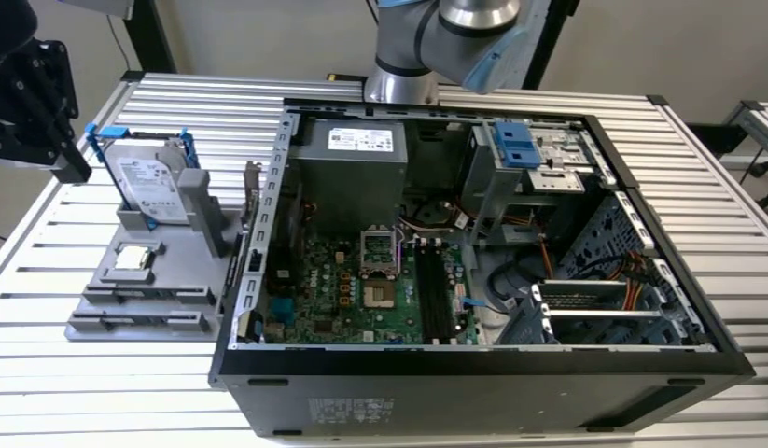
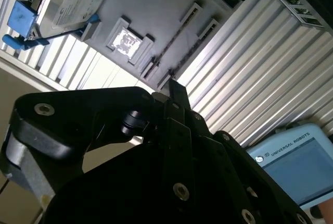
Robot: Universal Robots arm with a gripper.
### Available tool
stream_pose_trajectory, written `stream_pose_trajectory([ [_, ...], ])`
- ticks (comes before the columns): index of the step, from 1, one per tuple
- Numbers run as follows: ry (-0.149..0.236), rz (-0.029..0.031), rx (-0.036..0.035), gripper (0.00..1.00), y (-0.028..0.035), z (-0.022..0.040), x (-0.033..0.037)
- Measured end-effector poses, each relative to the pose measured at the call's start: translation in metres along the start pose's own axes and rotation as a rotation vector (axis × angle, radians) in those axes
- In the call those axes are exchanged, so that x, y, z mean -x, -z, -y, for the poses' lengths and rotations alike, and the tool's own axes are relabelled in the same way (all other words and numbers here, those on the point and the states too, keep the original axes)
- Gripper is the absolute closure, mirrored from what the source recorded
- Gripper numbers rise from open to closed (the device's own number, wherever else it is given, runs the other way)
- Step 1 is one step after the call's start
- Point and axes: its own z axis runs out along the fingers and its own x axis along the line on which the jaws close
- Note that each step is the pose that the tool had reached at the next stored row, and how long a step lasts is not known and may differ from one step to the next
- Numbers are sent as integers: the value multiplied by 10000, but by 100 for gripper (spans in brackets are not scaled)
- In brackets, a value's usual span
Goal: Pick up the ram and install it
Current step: 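Pick up the ram and move it above insertion slot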
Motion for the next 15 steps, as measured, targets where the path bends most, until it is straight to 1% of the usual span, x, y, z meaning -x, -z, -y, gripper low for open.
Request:
stream_pose_trajectory([
  [1, 0, 0, 0, 100, 0, 0, 0],
  [2, 1, 0, 0, 0, 0, 0, 0],
  [11, 1, 0, 0, 0, -2, 0, 0],
  [15, -274, -1, -18, 0, -44, 0, -3],
])
